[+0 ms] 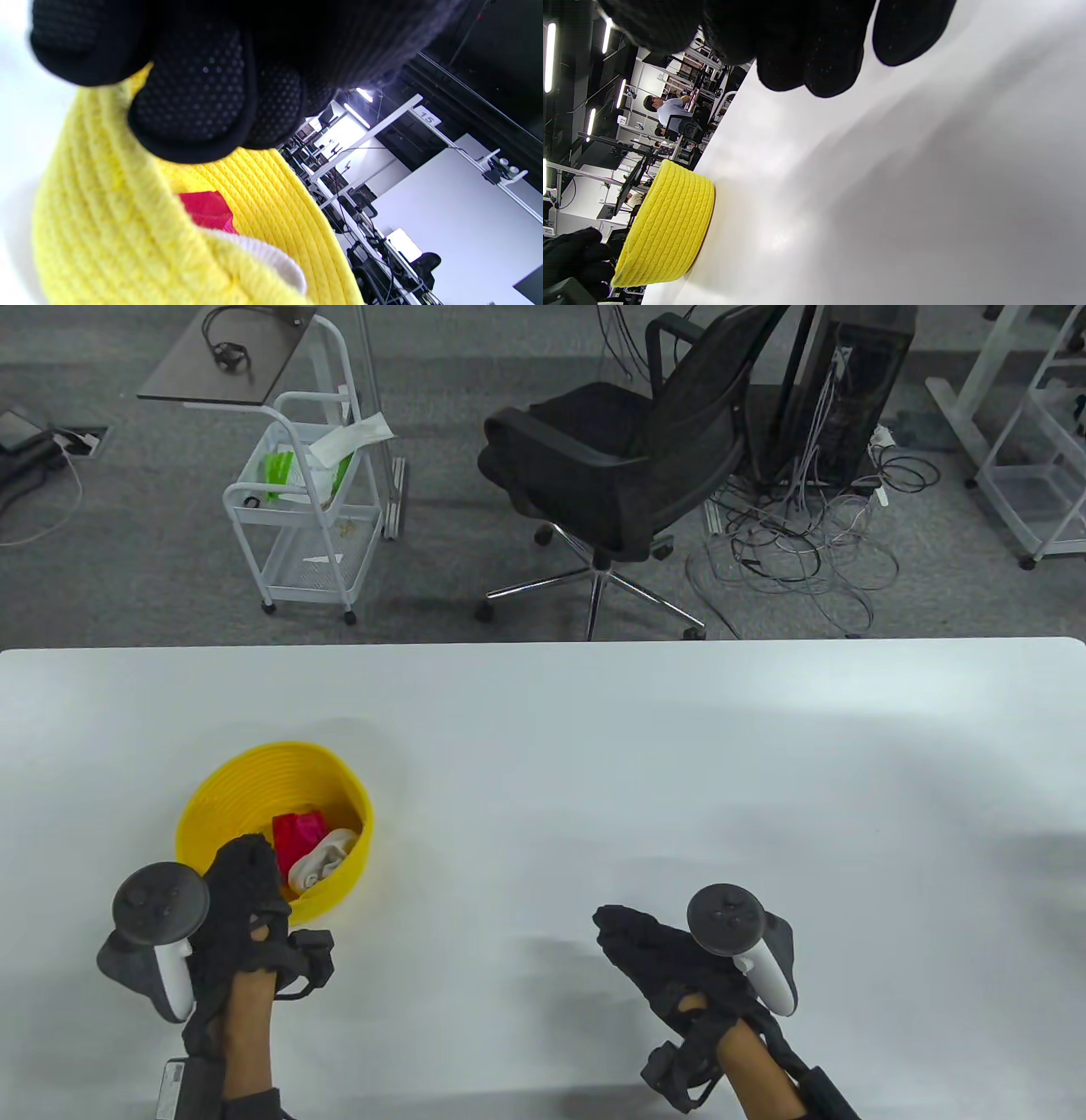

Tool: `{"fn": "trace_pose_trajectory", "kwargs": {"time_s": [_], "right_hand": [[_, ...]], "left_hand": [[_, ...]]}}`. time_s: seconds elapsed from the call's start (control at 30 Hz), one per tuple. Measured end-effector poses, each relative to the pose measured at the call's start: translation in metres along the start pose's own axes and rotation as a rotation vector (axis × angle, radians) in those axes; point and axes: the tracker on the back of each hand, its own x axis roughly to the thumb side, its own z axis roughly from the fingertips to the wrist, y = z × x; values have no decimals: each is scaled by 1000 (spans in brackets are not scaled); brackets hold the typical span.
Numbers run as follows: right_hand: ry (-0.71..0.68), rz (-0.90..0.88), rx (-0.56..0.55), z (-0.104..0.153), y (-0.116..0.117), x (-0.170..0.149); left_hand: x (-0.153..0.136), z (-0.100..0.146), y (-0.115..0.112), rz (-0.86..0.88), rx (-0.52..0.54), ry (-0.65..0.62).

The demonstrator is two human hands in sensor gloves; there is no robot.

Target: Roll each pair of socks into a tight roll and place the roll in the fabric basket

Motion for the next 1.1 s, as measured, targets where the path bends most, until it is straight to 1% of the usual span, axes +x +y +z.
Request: {"fn": "trace_pose_trajectory", "kwargs": {"time_s": [0.17,0.23,0.33,0.43,0.5,0.6,0.73,0.77,0.83,0.93,1.03,1.1], "right_hand": [[-1,10,0,0,0,0],[-2,10,-2,0,0,0],[-8,9,-10,0,-1,1],[-19,11,-24,1,-3,1],[-27,25,-38,2,-4,1],[-34,64,-67,3,-6,1],[-34,112,-92,3,-9,0],[-32,122,-96,3,-10,0],[-31,135,-97,2,-11,-2],[-33,130,-60,1,-12,-5],[-27,118,-39,0,-11,-7],[-22,138,-39,0,-10,-8]], "left_hand": [[9,5,-2,14,-35,-48],[15,10,-3,41,-54,-86],[23,18,-7,73,-107,-150],[33,31,-15,71,-158,-234],[39,39,-20,67,-191,-268],[48,52,-30,81,-264,-323],[58,67,-48,89,-404,-384],[59,70,-52,75,-430,-389],[60,77,-62,-1,-437,-384],[60,83,-77,-86,-501,-398],[58,89,-92,-88,-563,-392],[57,94,-105,-97,-626,-379]]}}
